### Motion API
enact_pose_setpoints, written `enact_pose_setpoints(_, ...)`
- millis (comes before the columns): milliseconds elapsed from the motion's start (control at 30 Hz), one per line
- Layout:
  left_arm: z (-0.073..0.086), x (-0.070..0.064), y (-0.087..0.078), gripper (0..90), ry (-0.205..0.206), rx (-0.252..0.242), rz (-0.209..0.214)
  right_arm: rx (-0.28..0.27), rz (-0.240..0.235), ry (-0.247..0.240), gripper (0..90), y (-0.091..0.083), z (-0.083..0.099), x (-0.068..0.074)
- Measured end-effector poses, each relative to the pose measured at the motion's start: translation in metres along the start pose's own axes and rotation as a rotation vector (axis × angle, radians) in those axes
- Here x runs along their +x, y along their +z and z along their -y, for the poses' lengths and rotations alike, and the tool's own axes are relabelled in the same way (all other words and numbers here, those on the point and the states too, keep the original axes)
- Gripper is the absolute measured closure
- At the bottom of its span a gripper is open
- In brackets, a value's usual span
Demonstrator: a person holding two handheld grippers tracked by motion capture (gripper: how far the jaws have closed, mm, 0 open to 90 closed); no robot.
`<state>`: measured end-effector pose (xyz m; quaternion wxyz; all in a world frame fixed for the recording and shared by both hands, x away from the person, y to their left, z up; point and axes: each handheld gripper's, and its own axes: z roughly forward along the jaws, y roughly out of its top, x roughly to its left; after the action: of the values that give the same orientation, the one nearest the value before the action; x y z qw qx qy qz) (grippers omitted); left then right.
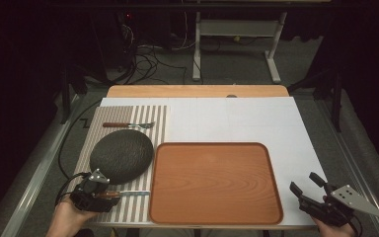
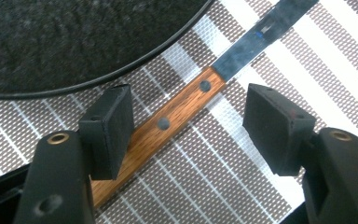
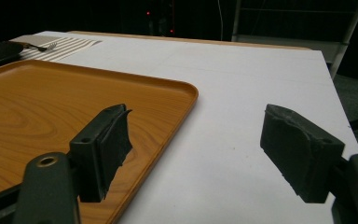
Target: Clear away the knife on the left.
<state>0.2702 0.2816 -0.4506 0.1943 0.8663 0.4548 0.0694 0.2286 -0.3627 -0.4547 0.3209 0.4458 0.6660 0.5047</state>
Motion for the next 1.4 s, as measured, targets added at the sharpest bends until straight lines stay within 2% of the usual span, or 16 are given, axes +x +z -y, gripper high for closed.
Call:
enact_pose_setpoints(267, -0.002, -0.008, 0.002, 41.5, 0.024, 0.008, 0.019, -0.001, 0.000, -0.001, 24.4, 0.000, 0.000, 0.000)
enact_pose_setpoints(433, -0.004, -0.012, 0.003, 48.9, 0.045, 0.006, 0.014, 0.000, 0.000, -0.002, 24.4, 0.000, 0.000, 0.000)
enact_pose_setpoints(667, -0.006, -0.016, 0.004, 50.0, 0.067, 0.008, 0.013, 0.000, -0.001, -0.002, 24.4, 0.000, 0.000, 0.000)
enact_pose_setpoints(867, -0.006, -0.017, 0.003, 56.9, 0.084, 0.016, 0.015, 0.000, -0.002, -0.002, 24.4, 0.000, 0.000, 0.000)
enact_pose_setpoints(1100, -0.005, -0.015, 0.002, 59.9, 0.080, 0.018, 0.018, -0.003, -0.004, 0.002, 24.4, 0.000, 0.000, 0.000)
enact_pose_setpoints(1200, -0.005, -0.014, 0.001, 59.7, 0.080, 0.024, 0.003, -0.007, -0.006, 0.003, 24.4, 0.000, 0.000, 0.000)
enact_pose_setpoints(1333, -0.001, -0.009, -0.001, 59.7, 0.050, 0.016, -0.003, -0.007, -0.008, 0.004, 24.5, 0.000, 0.000, 0.000)
enact_pose_setpoints(1400, 0.001, -0.008, -0.002, 59.9, 0.050, 0.018, -0.003, -0.006, -0.007, 0.005, 24.4, 0.000, 0.000, 0.000)
